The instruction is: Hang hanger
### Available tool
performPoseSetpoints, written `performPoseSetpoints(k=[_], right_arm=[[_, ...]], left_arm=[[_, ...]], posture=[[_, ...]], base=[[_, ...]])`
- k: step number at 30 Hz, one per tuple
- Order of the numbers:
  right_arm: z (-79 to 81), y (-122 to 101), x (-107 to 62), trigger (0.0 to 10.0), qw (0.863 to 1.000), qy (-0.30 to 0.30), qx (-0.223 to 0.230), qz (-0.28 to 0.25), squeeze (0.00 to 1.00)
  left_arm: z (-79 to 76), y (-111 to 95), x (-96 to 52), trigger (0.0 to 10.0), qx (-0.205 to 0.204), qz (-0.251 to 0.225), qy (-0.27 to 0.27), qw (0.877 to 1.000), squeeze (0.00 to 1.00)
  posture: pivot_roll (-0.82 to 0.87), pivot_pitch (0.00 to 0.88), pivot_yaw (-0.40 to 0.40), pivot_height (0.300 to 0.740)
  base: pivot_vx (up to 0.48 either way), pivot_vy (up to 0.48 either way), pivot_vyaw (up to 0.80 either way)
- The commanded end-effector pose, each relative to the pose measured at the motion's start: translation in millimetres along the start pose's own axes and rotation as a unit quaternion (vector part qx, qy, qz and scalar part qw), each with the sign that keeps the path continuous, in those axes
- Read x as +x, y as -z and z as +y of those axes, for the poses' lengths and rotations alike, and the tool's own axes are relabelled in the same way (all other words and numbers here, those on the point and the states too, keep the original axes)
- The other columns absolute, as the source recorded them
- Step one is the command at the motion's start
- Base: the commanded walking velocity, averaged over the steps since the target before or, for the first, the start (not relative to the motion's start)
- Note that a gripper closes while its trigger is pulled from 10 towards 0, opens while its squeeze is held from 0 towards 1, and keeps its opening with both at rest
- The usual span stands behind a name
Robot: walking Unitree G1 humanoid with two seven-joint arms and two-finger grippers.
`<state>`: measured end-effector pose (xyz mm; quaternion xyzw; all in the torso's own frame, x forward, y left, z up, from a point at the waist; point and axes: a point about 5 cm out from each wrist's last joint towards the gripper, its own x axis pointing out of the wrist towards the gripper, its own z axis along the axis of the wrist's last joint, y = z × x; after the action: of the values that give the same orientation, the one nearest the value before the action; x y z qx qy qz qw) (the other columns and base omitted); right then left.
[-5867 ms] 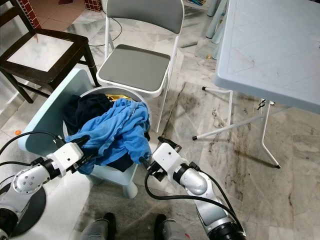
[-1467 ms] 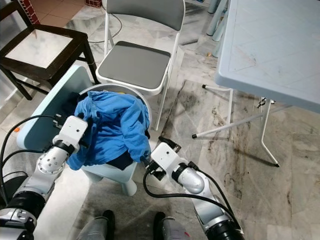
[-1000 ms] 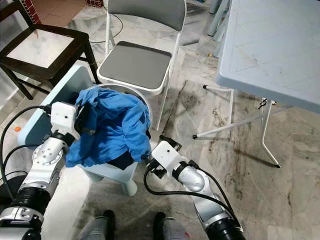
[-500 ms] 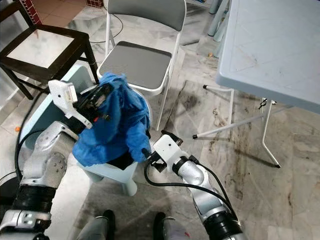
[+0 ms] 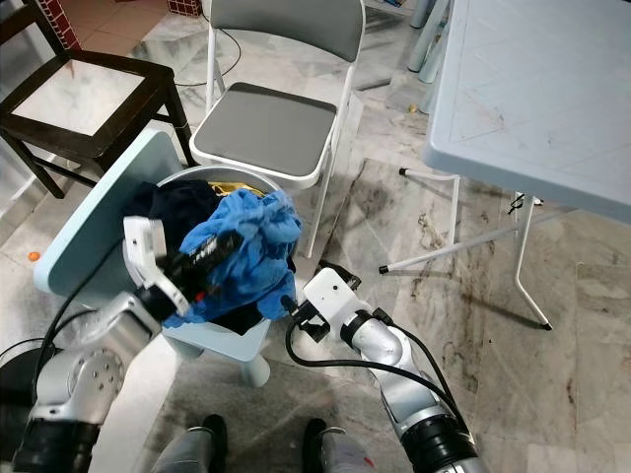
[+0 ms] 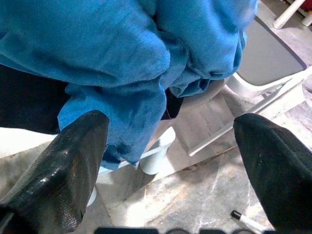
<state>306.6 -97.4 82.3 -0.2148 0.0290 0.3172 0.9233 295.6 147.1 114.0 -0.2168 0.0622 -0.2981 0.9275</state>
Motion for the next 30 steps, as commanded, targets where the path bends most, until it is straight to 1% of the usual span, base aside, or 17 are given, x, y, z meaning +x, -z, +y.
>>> performPoseSetpoints(k=[1, 2, 4, 7, 8, 10, 11, 12, 13, 18, 19, 21, 24, 27, 28, 29, 30], right_arm=[[2.5, 8, -4.3, 10.0, 1.0, -0.008, 0.001, 0.014, 0.0], [2.2, 9, -5.0, 10.0, 1.0, -0.009, 0.0, 0.015, 0.0], [2.0, 9, -5.6, 10.0, 1.0, -0.01, 0.0, 0.015, 0.0], [2.8, 10, -5.7, 10.0, 1.0, -0.013, -0.002, 0.017, 0.0], [3.1, 9, -5.4, 10.0, 1.0, -0.014, -0.002, 0.017, 0.0], [3.5, 9, -5.0, 10.0, 1.0, -0.014, -0.002, 0.017, 0.0], [3.7, 9, -4.7, 10.0, 1.0, -0.015, -0.002, 0.017, 0.0], [3.6, 9, -4.3, 10.0, 1.0, -0.014, -0.002, 0.017, 0.0], [3.7, 9, -4.5, 10.0, 1.0, -0.014, -0.002, 0.017, 0.0], [4.7, 9, -5.0, 10.0, 1.0, -0.014, 0.0, 0.018, 0.0], [5.4, 10, -5.1, 10.0, 1.0, -0.014, 0.0, 0.018, 0.0], [5.3, 10, -5.5, 10.0, 1.0, -0.013, 0.0, 0.018, 0.0], [4.5, 10, -6.8, 10.0, 1.0, -0.012, 0.0, 0.019, 0.0], [4.0, 11, -7.6, 10.0, 1.0, -0.01, 0.0, 0.021, 0.0], [4.0, 11, -7.7, 10.0, 1.0, -0.01, 0.0, 0.021, 0.0], [4.1, 11, -7.7, 10.0, 1.0, -0.01, 0.001, 0.021, 0.0], [4.3, 11, -7.7, 10.0, 1.0, -0.01, 0.001, 0.021, 0.0]], left_arm=[[14.4, 13, -8.9, 10.0, 0.018, 0.018, -0.051, 0.998, 1.0], [22.8, 15, -12.9, 10.0, 0.035, 0.017, -0.084, 0.996, 1.0], [26.3, 14, -14.9, 10.0, 0.038, 0.013, -0.098, 0.994, 1.0], [34.5, 9, -19.2, 10.0, 0.091, 0.013, -0.133, 0.987, 1.0], [35.2, 7, -19.9, 10.0, 0.138, 0.018, -0.14, 0.98, 1.0], [35.5, 5, -20.4, 10.0, 0.181, 0.023, -0.145, 0.972, 1.0], [34.6, 2, -20.2, 10.0, 0.224, 0.02, -0.144, 0.964, 1.0], [31.3, -1, -19.3, 10.0, 0.265, 0.018, -0.134, 0.955, 0.12], [29.3, -1, -19.0, 10.0, 0.278, 0.015, -0.128, 0.952, 0.0], [24.6, -1, -17.9, 10.0, 0.312, 0.008, -0.109, 0.944, 0.0], [21.5, -1, -17.3, 10.0, 0.328, -0.003, -0.098, 0.94, 0.0], [19.2, -6, -17.4, 10.0, 0.33, -0.019, -0.1, 0.939, 0.0], [17.9, -12, -19.8, 10.0, 0.348, -0.036, -0.107, 0.931, 0.0], [17.1, -10, -24.0, 10.0, 0.346, -0.038, -0.107, 0.931, 0.0], [17.7, -7, -26.5, 10.0, 0.341, -0.038, -0.106, 0.933, 0.96], [18.1, -6, -27.5, 10.0, 0.337, -0.038, -0.106, 0.935, 1.0], [18.3, -4, -28.8, 10.0, 0.334, -0.035, -0.104, 0.936, 1.0]], posture=[[0.15, 0.259, -0.102, 0.74], [0.15, 0.26, -0.105, 0.74], [0.15, 0.261, -0.107, 0.74], [0.16, 0.263, -0.11, 0.74], [0.16, 0.264, -0.11, 0.74], [0.16, 0.264, -0.11, 0.74], [0.16, 0.263, -0.108, 0.74], [0.16, 0.263, -0.107, 0.74], [0.16, 0.265, -0.105, 0.74], [0.16, 0.268, -0.102, 0.74], [0.15, 0.268, -0.1, 0.74], [0.15, 0.269, -0.1, 0.74], [0.15, 0.27, -0.096, 0.74], [0.15, 0.271, -0.095, 0.74], [0.15, 0.271, -0.095, 0.74], [0.15, 0.271, -0.095, 0.74], [0.15, 0.27, -0.095, 0.74]], base=[[0.0, 0.0, 0.0], [0.0, 0.0, 0.0], [0.0, 0.0, 0.0], [0.0, 0.0, 0.0], [0.0, 0.0, 0.0], [0.0, 0.0, 0.0], [0.0, 0.0, 0.0], [0.0, 0.0, 0.0], [0.0, 0.0, 0.0], [0.0, 0.0, 0.0], [0.0, 0.0, 0.0], [0.0, 0.0, 0.0], [0.0, 0.0, 0.0], [0.0, 0.0, 0.0], [0.0, 0.0, 0.0], [0.0, 0.0, 0.0], [0.0, 0.0, 0.0]])
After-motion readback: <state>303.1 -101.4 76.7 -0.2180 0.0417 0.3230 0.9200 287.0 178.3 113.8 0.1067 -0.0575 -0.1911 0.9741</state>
